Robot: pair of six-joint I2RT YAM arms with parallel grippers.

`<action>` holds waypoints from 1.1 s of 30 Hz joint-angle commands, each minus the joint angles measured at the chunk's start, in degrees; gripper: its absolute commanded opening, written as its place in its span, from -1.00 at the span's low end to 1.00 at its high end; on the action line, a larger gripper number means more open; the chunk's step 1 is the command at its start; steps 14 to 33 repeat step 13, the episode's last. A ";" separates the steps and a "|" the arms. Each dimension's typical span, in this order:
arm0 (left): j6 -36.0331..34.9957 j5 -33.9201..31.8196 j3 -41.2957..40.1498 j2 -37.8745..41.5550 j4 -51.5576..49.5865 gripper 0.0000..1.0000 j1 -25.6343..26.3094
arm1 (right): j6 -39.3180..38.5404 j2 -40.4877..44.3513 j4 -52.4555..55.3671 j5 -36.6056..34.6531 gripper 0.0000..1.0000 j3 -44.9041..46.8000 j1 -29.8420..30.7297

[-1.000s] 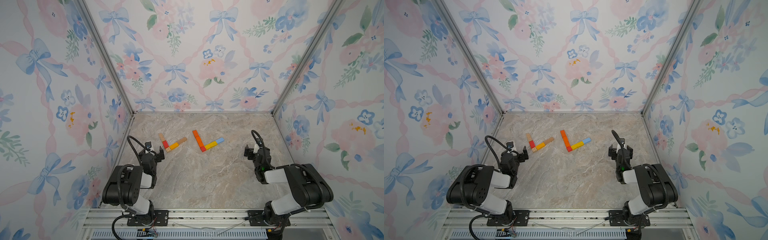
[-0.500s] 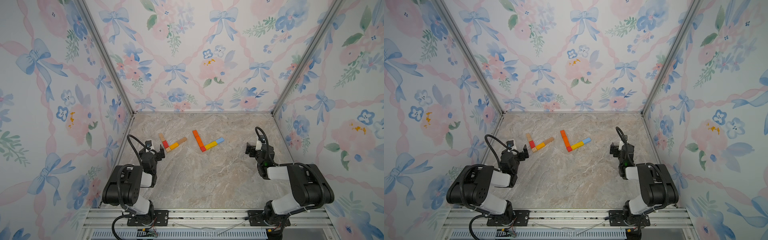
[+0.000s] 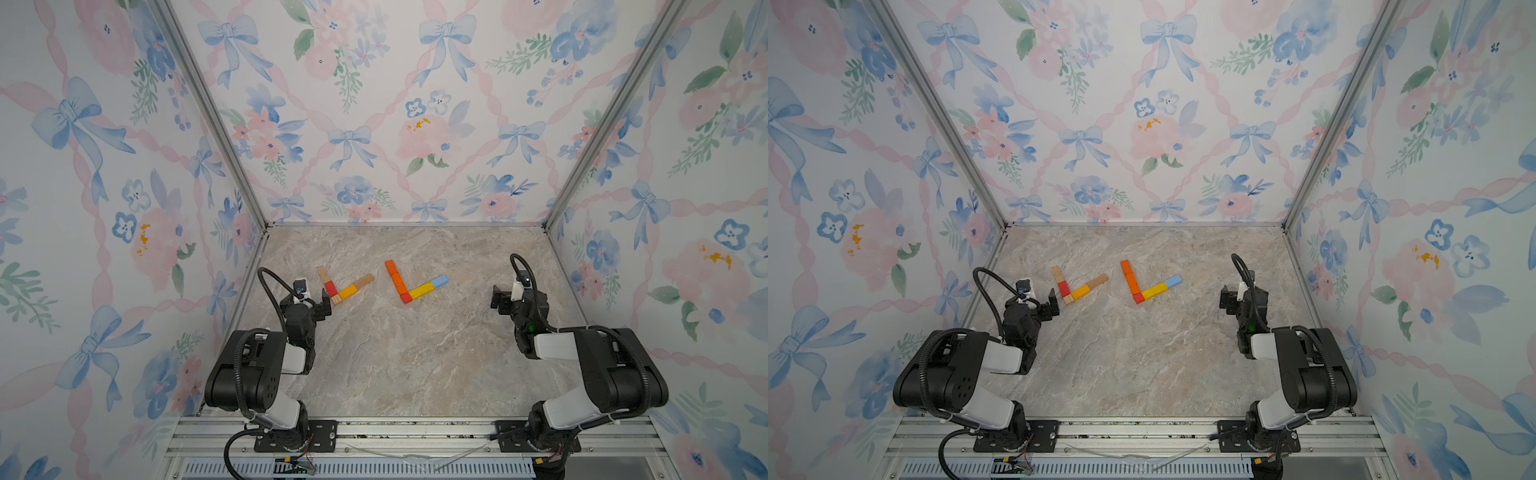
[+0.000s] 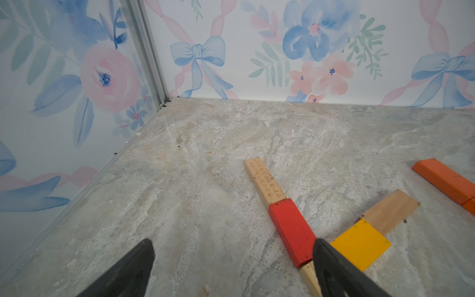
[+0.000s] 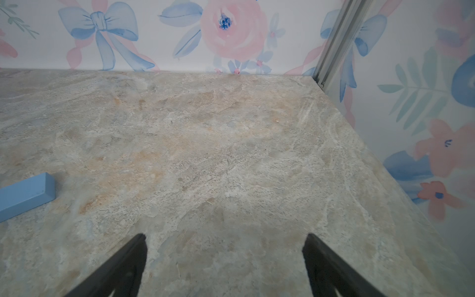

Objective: Assemble the letter v with building blocks
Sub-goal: Reset both arms

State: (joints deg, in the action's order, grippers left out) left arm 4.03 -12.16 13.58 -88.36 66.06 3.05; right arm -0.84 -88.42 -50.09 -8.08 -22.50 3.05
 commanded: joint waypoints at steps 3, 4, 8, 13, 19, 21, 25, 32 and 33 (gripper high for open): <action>-1.14 -0.93 0.74 -0.20 0.21 0.96 0.20 | 0.79 0.09 0.65 0.95 0.92 -0.80 -0.22; -1.17 -0.86 0.73 -0.26 0.18 0.96 0.20 | 0.80 0.09 0.64 1.04 0.93 -0.79 -0.27; -1.15 -0.87 0.74 -0.39 0.20 0.96 0.20 | 0.84 0.09 0.68 1.13 0.92 -0.83 -0.32; -1.14 -0.93 0.74 -0.24 0.18 0.96 0.20 | 0.55 0.26 0.40 0.46 0.93 -0.53 0.10; -1.14 -0.93 0.74 -0.24 0.18 0.96 0.20 | 0.55 0.26 0.40 0.46 0.93 -0.53 0.10; -1.14 -0.93 0.74 -0.24 0.18 0.96 0.20 | 0.55 0.26 0.40 0.46 0.93 -0.53 0.10; -1.14 -0.93 0.74 -0.24 0.18 0.96 0.20 | 0.55 0.26 0.40 0.46 0.93 -0.53 0.10; -1.14 -0.93 0.74 -0.24 0.18 0.96 0.20 | 0.55 0.26 0.40 0.46 0.93 -0.53 0.10; -1.14 -0.93 0.74 -0.24 0.18 0.96 0.20 | 0.55 0.26 0.40 0.46 0.93 -0.53 0.10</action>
